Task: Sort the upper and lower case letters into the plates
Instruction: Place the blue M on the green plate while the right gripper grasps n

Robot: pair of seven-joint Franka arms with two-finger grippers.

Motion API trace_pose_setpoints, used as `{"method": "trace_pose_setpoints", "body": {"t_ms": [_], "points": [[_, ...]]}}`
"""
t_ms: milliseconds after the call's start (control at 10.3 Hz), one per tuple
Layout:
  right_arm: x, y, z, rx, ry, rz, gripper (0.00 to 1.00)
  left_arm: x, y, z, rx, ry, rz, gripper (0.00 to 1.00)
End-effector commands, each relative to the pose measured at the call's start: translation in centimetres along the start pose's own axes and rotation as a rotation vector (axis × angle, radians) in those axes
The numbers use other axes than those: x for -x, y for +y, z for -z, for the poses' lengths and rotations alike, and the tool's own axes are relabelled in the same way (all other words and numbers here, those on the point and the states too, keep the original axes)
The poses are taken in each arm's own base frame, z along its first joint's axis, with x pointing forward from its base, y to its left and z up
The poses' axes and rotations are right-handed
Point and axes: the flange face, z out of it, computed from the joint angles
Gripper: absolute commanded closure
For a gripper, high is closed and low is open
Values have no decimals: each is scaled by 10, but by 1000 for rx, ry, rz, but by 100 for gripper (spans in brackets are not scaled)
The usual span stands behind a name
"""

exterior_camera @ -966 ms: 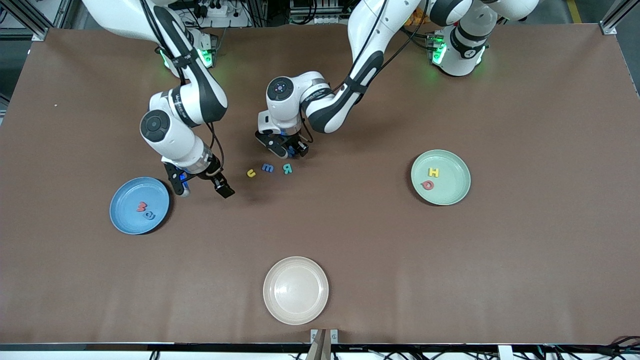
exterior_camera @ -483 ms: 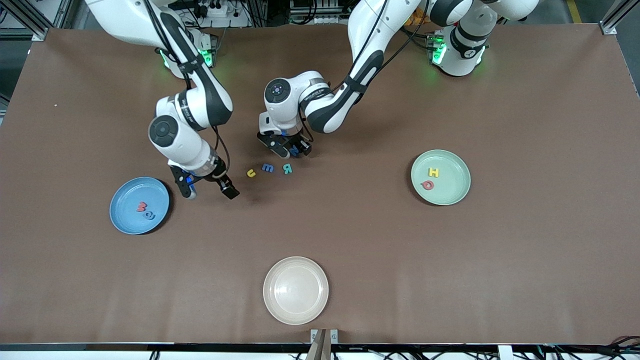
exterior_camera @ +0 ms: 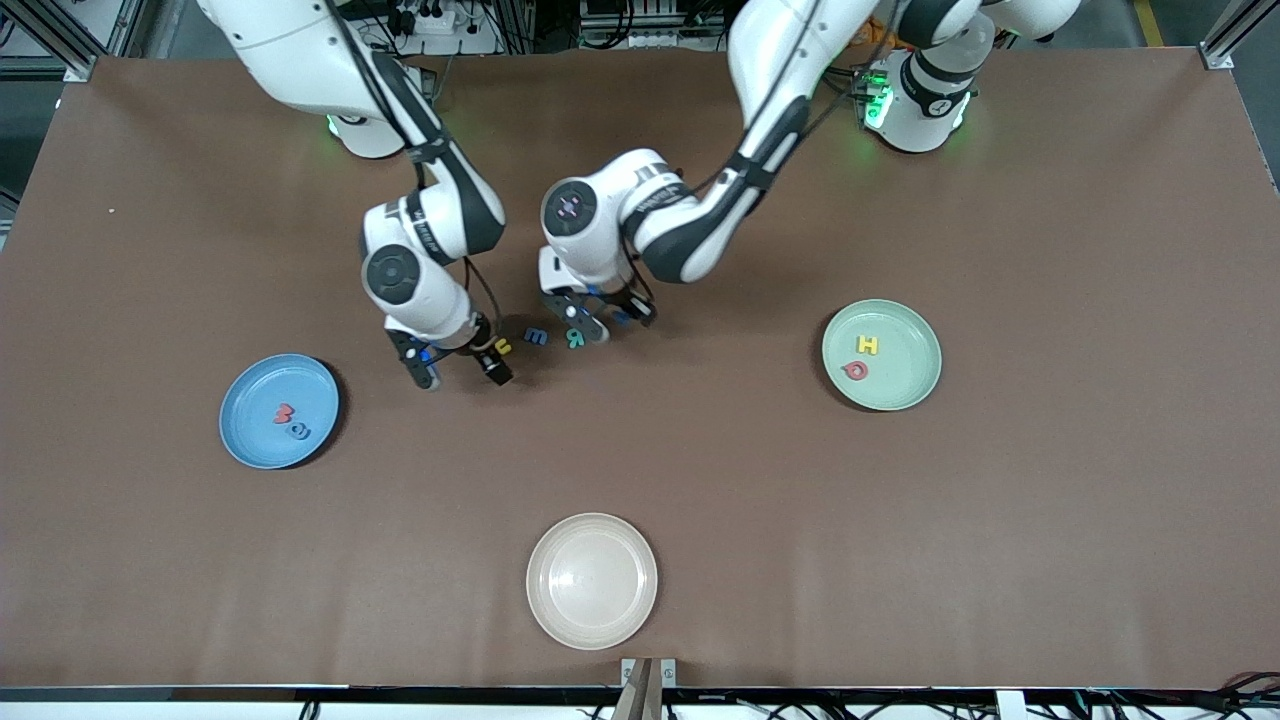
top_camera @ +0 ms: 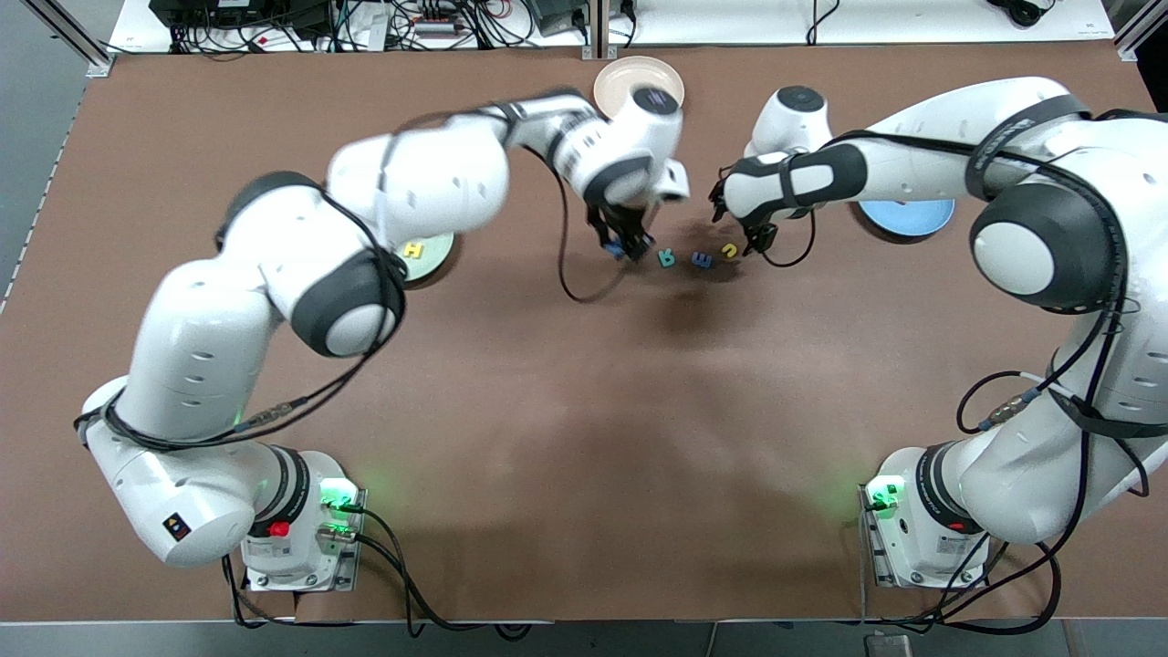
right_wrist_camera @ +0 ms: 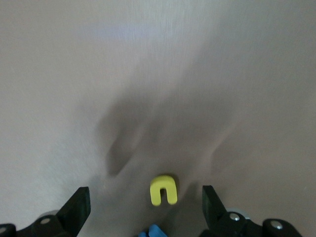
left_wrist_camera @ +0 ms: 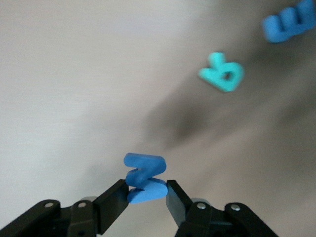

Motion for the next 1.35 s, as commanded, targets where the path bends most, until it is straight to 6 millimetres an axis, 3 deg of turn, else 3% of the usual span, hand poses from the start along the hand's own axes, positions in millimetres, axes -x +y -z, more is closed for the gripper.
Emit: {"method": "trace_pose_setpoints", "body": {"t_ms": [0, 193, 290, 387, 483, 676, 870, 1160, 1256], "points": [[5, 3, -4, 1, 13, -5, 0, 20, -78, 32, 29, -67, -203, 90], [13, 10, -8, -21, 23, 8, 0, 42, -155, 39, 73, -135, -328, 90], [15, 11, -9, -24, 26, 10, 0, 54, -186, 38, 94, -145, -360, 90], [17, 12, -9, -24, 26, 13, 0, 68, -202, 30, 112, -166, -372, 90], [17, 15, -13, -11, 35, 30, 0, 84, -213, 20, 125, -192, -363, 90], [19, 20, -18, 7, 55, 50, 0, 118, -211, 14, 123, -195, -360, 90], [20, 21, -20, 16, 80, 52, 0, 155, -223, 1, 118, -160, -351, 90], [21, 20, -19, 14, 83, 55, 3, 176, -243, -31, 121, -111, -385, 90], [21, 19, -17, 8, 83, 55, 51, 179, -242, -40, 118, -102, -390, 90]]}}
